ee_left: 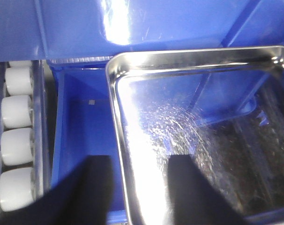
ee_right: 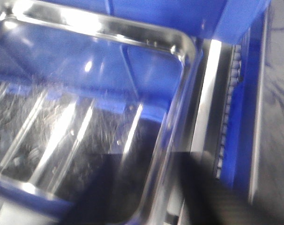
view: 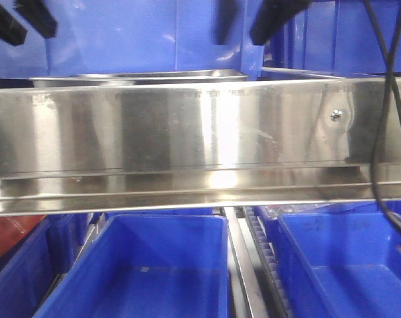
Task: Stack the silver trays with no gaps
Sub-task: 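Lower both grippers onto opposite rims of the silver tray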
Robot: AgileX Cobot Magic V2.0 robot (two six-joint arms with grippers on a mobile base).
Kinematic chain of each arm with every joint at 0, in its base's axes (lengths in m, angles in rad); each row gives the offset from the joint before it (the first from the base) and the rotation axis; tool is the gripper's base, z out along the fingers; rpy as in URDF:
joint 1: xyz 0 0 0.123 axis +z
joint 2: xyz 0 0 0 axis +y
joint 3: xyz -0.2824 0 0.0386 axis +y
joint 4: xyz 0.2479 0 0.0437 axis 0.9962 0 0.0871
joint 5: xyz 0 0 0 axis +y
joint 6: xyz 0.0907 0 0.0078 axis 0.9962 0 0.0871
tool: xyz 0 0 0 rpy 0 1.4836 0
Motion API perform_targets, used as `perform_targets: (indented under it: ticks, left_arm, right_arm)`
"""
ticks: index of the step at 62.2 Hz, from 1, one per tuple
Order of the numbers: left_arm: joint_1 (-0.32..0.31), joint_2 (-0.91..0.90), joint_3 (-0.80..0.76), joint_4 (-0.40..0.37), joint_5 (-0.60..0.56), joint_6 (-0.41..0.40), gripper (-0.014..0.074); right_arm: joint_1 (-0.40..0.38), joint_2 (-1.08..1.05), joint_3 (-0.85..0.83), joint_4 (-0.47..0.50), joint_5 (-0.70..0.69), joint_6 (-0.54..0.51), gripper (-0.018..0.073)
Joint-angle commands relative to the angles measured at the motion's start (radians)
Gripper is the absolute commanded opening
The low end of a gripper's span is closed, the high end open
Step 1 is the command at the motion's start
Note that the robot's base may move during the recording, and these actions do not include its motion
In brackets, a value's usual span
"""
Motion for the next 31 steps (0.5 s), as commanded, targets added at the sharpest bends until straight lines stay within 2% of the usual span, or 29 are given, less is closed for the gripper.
perform_targets:
  ticks: [1, 11, 31]
  left_arm:
    - [-0.006, 0.021, -0.009, -0.001, -0.017, 0.001, 0.0288]
    - [-0.006, 0.056, -0.013, -0.001, -0.028, 0.001, 0.0288]
    - [-0.006, 0.075, -0.022, -0.001, -0.073, 0.001, 0.0285]
  right_arm:
    - [-0.009, 0.011, -0.012, -0.013, -0.04, 0.033, 0.0307]
    - [-0.009, 0.03, -0.012, -0.013, -0.05, 0.033, 0.0235]
    - [-0.02, 0.07, -0.012, -0.017, -0.021, 0.033, 0.0234]
